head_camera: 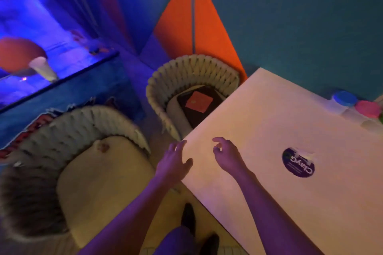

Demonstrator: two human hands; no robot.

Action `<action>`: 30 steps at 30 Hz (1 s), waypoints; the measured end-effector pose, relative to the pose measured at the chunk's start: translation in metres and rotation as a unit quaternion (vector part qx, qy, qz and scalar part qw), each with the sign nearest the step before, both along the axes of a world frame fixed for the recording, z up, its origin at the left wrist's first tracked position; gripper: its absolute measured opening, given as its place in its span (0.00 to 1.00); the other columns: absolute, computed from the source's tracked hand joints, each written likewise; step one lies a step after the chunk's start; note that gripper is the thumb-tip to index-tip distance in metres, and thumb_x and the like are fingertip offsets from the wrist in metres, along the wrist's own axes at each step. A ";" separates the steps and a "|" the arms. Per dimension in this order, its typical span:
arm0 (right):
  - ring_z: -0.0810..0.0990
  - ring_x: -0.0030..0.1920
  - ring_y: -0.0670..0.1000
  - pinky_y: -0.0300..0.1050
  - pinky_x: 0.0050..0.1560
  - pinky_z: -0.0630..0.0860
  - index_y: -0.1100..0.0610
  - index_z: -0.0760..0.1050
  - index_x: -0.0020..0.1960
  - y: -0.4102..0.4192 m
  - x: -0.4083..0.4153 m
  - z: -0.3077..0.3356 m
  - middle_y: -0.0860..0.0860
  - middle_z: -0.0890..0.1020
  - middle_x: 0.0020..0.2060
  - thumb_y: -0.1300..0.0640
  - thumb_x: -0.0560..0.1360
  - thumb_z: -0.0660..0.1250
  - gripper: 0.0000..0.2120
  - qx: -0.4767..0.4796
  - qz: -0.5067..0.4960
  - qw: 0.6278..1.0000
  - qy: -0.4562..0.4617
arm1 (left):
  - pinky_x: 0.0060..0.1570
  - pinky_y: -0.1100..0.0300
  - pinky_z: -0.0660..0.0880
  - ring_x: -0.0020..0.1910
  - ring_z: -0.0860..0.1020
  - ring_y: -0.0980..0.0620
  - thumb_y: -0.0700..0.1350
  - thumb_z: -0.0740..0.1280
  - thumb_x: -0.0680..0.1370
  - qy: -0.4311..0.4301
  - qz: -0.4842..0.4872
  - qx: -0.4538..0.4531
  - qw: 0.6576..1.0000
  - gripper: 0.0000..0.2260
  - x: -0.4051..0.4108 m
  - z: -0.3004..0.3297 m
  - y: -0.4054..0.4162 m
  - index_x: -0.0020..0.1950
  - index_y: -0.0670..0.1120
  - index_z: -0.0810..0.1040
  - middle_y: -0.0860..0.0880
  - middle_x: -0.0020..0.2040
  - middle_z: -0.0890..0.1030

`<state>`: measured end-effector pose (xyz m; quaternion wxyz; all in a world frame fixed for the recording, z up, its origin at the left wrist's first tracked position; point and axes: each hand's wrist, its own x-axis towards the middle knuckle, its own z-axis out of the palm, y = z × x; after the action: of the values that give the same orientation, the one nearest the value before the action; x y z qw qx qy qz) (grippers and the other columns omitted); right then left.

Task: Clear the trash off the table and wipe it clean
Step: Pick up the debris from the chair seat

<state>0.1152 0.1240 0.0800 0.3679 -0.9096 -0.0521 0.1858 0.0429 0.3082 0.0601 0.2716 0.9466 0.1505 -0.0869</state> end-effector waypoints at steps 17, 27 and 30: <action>0.78 0.61 0.53 0.40 0.57 0.71 0.53 0.76 0.66 0.269 -0.020 -0.010 0.51 0.81 0.61 0.58 0.80 0.62 0.16 -0.041 0.273 0.960 0.043 | 0.68 0.52 0.69 0.71 0.70 0.43 0.50 0.68 0.78 0.040 0.272 -0.072 0.959 0.30 -0.098 -0.039 0.213 0.78 0.49 0.62 0.44 0.75 0.65; 0.81 0.56 0.56 0.44 0.57 0.74 0.58 0.77 0.65 0.410 0.005 -0.084 0.57 0.83 0.57 0.60 0.77 0.67 0.16 -0.079 0.283 0.951 0.098 | 0.68 0.51 0.68 0.69 0.71 0.42 0.47 0.69 0.77 0.078 0.338 -0.112 0.931 0.29 -0.088 -0.097 0.357 0.77 0.46 0.64 0.42 0.73 0.68; 0.80 0.58 0.54 0.41 0.58 0.72 0.58 0.76 0.66 0.439 0.015 -0.106 0.57 0.82 0.59 0.60 0.77 0.67 0.17 -0.088 0.283 0.948 0.116 | 0.65 0.49 0.71 0.68 0.72 0.42 0.48 0.67 0.78 0.082 0.349 -0.107 0.927 0.28 -0.078 -0.115 0.390 0.77 0.49 0.64 0.44 0.73 0.68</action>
<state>0.1304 0.5628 -0.0261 0.2226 -0.8586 -0.2478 0.3898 -0.0350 0.6987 -0.0545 0.3711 0.7889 0.4833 -0.0795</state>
